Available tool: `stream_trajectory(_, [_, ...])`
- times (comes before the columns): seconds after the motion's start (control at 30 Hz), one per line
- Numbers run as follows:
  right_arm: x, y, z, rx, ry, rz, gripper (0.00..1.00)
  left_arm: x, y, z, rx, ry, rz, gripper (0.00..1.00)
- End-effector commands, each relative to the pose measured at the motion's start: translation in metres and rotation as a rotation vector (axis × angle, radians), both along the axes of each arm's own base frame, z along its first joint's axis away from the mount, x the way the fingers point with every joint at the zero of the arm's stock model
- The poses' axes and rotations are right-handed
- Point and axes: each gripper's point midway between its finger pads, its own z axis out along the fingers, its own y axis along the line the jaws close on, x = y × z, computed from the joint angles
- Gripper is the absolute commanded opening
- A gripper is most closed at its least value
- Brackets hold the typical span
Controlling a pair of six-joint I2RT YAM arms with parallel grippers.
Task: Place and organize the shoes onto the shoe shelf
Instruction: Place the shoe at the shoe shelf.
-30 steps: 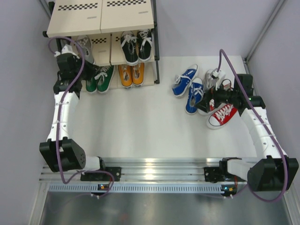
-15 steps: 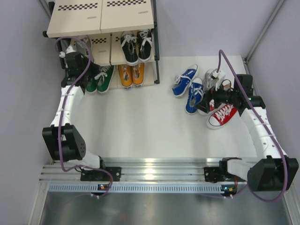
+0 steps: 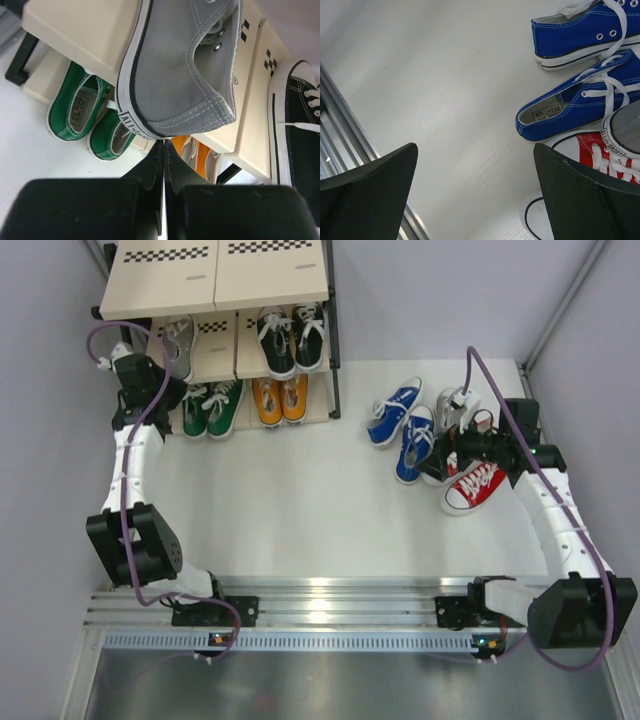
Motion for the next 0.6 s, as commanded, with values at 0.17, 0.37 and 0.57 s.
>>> stream_trajectory(0.17, [0.001, -0.003, 0.017, -0.015, -0.076, 0.007, 0.99, -0.003, 0.015, 0.03, 0.038, -0.082, 0.019, 0.0])
stream_trajectory(0.37, [0.004, -0.009, 0.017, -0.055, -0.087, -0.005, 0.99, -0.02, -0.002, 0.055, 0.038, -0.141, -0.055, 0.09])
stream_trajectory(0.57, [0.028, -0.023, 0.012, -0.109, -0.047, -0.095, 0.99, -0.071, -0.024, 0.058, 0.051, -0.168, -0.11, 0.54])
